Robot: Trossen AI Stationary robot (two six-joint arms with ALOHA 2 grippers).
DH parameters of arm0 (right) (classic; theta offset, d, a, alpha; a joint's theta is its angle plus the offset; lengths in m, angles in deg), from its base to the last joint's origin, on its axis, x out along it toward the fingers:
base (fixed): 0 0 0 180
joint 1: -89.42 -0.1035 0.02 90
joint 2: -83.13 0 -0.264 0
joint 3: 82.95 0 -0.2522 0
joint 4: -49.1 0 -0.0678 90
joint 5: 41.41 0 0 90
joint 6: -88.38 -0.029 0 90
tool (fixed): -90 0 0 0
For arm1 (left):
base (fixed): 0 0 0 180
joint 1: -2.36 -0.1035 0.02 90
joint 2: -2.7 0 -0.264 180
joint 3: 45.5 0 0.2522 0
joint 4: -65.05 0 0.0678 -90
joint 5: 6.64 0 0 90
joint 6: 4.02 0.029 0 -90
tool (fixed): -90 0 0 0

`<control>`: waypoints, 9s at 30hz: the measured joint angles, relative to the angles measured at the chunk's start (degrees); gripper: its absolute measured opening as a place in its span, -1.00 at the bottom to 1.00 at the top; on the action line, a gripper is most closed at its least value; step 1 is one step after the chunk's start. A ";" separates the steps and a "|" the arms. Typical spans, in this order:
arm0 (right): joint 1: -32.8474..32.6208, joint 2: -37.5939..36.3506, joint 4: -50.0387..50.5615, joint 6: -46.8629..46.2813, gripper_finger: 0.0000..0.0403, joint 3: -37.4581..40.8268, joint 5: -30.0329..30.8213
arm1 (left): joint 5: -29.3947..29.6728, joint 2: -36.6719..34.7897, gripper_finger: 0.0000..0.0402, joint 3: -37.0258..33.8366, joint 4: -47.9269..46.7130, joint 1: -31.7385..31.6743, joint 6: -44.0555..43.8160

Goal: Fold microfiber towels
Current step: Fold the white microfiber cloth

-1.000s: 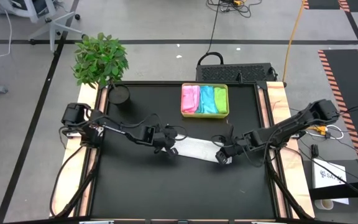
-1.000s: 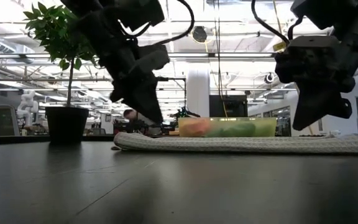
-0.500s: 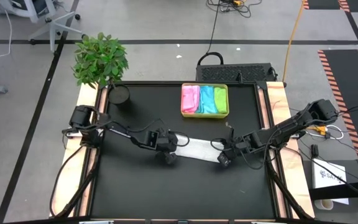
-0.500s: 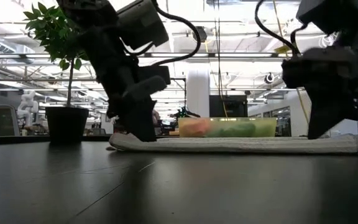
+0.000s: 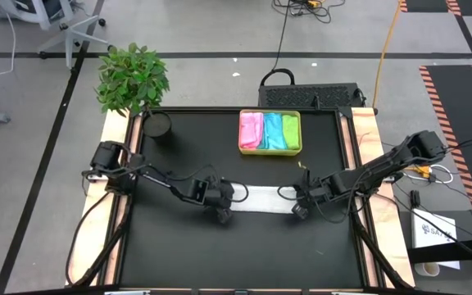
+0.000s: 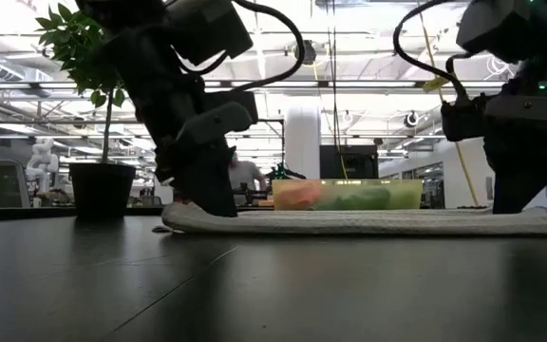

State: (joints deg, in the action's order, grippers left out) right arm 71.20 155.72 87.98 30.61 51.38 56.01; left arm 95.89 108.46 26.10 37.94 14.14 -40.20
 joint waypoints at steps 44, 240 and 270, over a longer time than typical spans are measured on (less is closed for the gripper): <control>-0.66 2.65 -13.16 1.51 -1.00 0.10 4.55 | 9.75 2.14 -0.80 3.33 -10.16 3.04 -3.57; 11.83 -10.38 -30.69 -13.95 -0.19 6.64 -24.20 | 10.89 0.31 -0.80 3.72 -12.87 0.23 -1.84; 11.74 -10.31 -26.96 -16.67 -0.24 5.96 -24.09 | 10.91 0.31 -0.80 3.72 -10.03 0.24 -1.03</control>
State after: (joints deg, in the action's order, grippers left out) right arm 82.93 145.41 61.03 13.94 57.33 31.92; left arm 106.80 108.76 29.82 27.91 14.38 -41.23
